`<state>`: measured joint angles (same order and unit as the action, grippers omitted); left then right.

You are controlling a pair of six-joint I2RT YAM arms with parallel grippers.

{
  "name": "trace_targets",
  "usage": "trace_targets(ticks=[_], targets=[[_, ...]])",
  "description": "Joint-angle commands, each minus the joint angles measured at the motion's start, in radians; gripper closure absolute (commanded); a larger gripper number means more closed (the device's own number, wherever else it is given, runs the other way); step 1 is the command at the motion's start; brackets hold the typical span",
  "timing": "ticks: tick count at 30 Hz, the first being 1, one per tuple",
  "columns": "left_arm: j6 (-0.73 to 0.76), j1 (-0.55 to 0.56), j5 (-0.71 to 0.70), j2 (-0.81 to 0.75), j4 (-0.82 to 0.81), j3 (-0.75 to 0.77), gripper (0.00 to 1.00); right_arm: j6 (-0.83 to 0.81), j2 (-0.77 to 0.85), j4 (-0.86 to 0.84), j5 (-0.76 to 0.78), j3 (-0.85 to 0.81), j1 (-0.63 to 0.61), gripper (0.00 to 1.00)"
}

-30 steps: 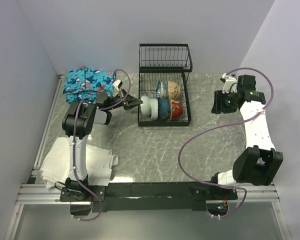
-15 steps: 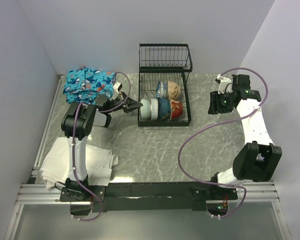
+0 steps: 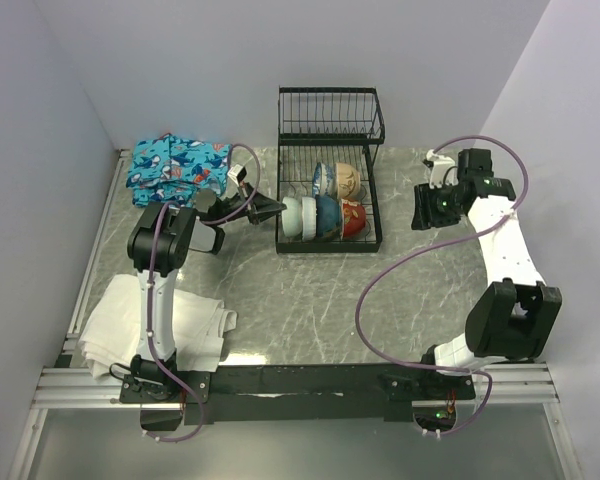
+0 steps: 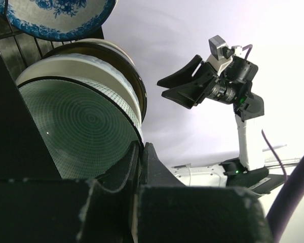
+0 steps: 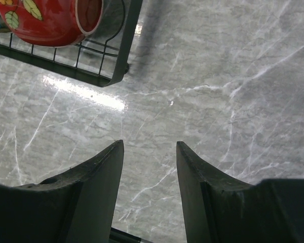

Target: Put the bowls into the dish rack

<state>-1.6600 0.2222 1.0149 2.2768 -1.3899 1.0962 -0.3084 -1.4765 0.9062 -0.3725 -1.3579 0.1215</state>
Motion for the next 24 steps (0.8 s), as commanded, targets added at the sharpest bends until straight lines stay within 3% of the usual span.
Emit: trace_targets(ticks=[1, 5, 12, 24], targets=[[0.103, 0.014, -0.004, 0.007, -0.044, -0.004, 0.99, -0.015, -0.008, -0.006, 0.015, -0.046, -0.031, 0.46], [-0.047, 0.014, -0.012, 0.058, -0.211, 0.013, 0.99, -0.018, -0.024, -0.004, 0.021, -0.055, -0.052, 0.46], [0.149, 0.011, -0.009, -0.037, 0.004, 0.005, 0.99, -0.023, -0.028, -0.006, 0.029, -0.063, -0.077, 0.46], [0.344, -0.011, 0.017, -0.12, 0.206, -0.022, 0.99, -0.024, -0.041, -0.012, 0.03, -0.064, -0.098, 0.46]])
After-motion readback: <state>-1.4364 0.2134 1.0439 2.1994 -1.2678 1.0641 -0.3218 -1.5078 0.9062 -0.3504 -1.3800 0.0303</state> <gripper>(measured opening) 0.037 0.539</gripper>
